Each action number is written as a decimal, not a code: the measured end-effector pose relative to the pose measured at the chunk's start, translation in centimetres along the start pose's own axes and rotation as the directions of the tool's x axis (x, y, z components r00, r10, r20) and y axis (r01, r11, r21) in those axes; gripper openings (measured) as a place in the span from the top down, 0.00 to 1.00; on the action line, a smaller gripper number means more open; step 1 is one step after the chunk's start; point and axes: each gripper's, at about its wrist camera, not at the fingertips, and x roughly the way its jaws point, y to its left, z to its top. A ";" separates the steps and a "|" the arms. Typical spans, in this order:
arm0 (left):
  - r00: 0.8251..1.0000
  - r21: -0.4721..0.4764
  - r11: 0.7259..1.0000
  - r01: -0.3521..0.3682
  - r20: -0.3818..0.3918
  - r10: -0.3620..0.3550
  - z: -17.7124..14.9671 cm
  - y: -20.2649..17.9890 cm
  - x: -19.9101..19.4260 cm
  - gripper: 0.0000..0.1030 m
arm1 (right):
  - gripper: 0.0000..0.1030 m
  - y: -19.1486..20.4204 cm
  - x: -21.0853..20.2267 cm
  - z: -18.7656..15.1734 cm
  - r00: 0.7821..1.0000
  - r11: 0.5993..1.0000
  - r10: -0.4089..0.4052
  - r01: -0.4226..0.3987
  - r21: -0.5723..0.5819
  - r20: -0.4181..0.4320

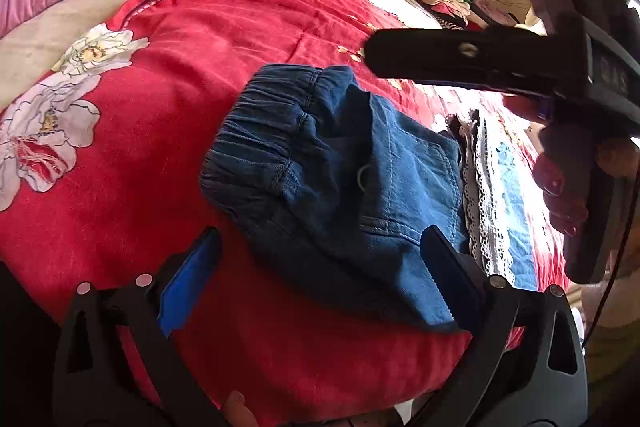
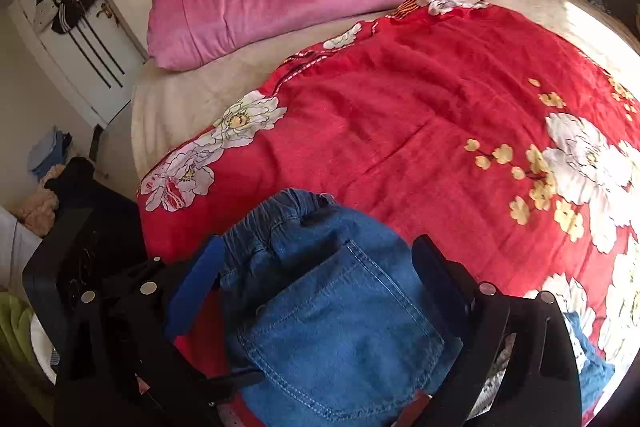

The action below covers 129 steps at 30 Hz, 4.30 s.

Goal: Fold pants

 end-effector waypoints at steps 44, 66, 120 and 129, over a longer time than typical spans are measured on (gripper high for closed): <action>0.959 0.214 0.938 0.274 0.016 -0.283 0.3 -14.6 0.1 0.37 | 0.63 -11.6 -15.1 -11.8 0.946 0.963 0.141 -0.199 0.181 0.292; 0.938 0.365 0.865 0.345 -0.178 -0.299 -6.3 -18.5 2.9 0.32 | 0.35 -11.5 -13.4 -19.6 0.981 0.947 -0.151 0.108 0.303 0.121; 0.978 0.595 0.777 0.207 -0.137 -0.156 -8.3 -18.6 3.4 0.90 | 0.89 -11.3 -7.2 -10.4 0.972 0.965 -0.233 0.226 0.133 0.032; 0.974 0.579 0.784 0.225 -0.150 -0.169 -8.2 -18.2 3.6 0.90 | 0.65 -12.4 -9.1 -11.4 0.975 0.958 -0.197 0.169 0.231 0.101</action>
